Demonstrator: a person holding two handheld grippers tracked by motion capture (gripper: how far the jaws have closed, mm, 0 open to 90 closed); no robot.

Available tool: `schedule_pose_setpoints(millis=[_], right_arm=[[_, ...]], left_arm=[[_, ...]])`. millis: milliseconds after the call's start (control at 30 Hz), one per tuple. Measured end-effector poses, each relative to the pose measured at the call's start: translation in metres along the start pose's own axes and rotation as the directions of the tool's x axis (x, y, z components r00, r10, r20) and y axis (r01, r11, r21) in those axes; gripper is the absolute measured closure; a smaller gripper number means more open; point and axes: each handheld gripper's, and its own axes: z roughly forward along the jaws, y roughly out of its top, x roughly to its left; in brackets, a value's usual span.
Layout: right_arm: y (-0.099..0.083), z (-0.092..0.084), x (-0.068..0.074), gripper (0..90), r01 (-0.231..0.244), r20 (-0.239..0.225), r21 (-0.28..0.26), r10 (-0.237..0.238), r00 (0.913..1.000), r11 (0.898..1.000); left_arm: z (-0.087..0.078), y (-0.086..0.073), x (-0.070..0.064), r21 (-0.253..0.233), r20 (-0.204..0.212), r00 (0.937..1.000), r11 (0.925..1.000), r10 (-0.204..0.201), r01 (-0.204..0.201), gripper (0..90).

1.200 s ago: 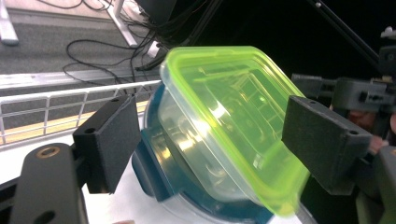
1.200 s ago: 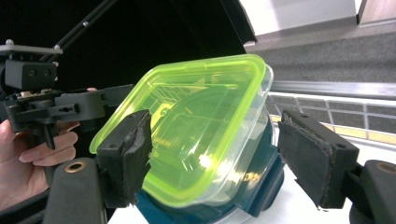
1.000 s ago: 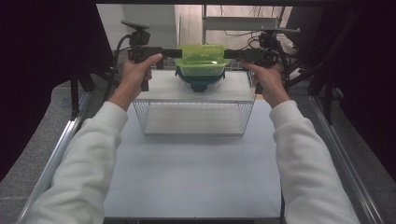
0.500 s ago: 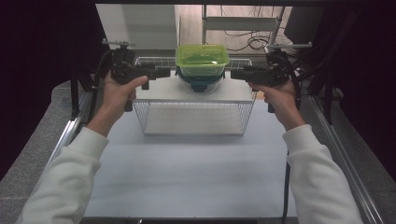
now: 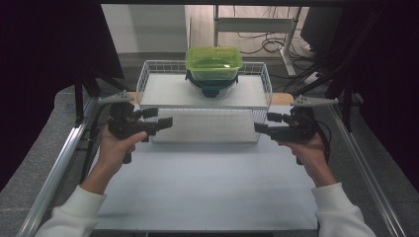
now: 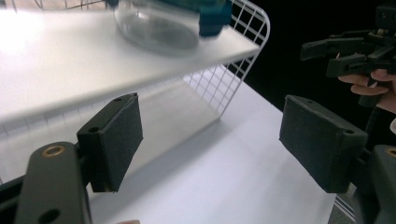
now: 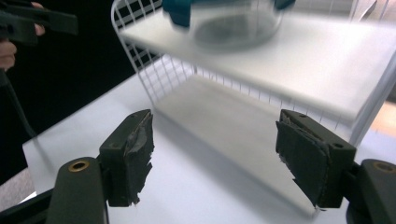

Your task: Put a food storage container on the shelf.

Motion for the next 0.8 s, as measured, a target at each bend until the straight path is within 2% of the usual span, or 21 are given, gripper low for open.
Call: schedule_pose_setpoints(millis=[167, 300, 400, 500, 567, 667, 800], right_arm=[[-0.034, 0.001, 0.002, 27.4, -0.015, -0.017, 0.019, 0.016, 0.9997, 1.000], [-0.058, 0.008, 0.000, 27.3, -0.044, -0.038, 0.049, 0.046, 0.9982, 0.998], [-0.075, 0.015, -0.002, 26.9, -0.062, -0.023, 0.091, 0.065, 0.9977, 0.994], [-0.086, 0.018, -0.004, 26.8, -0.068, -0.011, 0.116, 0.070, 0.9975, 0.991], [-0.093, 0.018, -0.005, 26.7, -0.077, -0.008, 0.129, 0.079, 0.9969, 0.989], [-0.099, 0.019, -0.006, 26.6, -0.085, -0.005, 0.135, 0.086, 0.9962, 0.987], [-0.102, 0.020, -0.006, 25.9, -0.085, 0.009, 0.140, 0.085, 0.9964, 0.986]], left_arm=[[0.006, -0.035, -0.002, 0.048, -0.015, 0.9998, 0.9988, 0.012, -0.012, 21.4], [0.019, -0.062, 0.003, 0.096, -0.018, 0.9998, 0.9954, 0.007, -0.005, 21.8], [0.029, -0.081, 0.009, 0.136, -0.013, 0.9995, 0.9902, -0.030, 0.031, 22.4], [0.036, -0.100, 0.011, 0.193, -0.023, 0.9995, 0.9809, -0.022, 0.026, 22.4], [0.038, -0.106, 0.011, 0.213, -0.031, 0.9994, 0.9768, -0.016, 0.022, 22.4], [0.038, -0.111, 0.010, 0.220, -0.038, 0.9993, 0.9753, -0.008, 0.016, 22.7], [0.037, -0.110, 0.009, 0.208, -0.032, 0.9995, 0.9780, -0.006, 0.012, 22.7]])
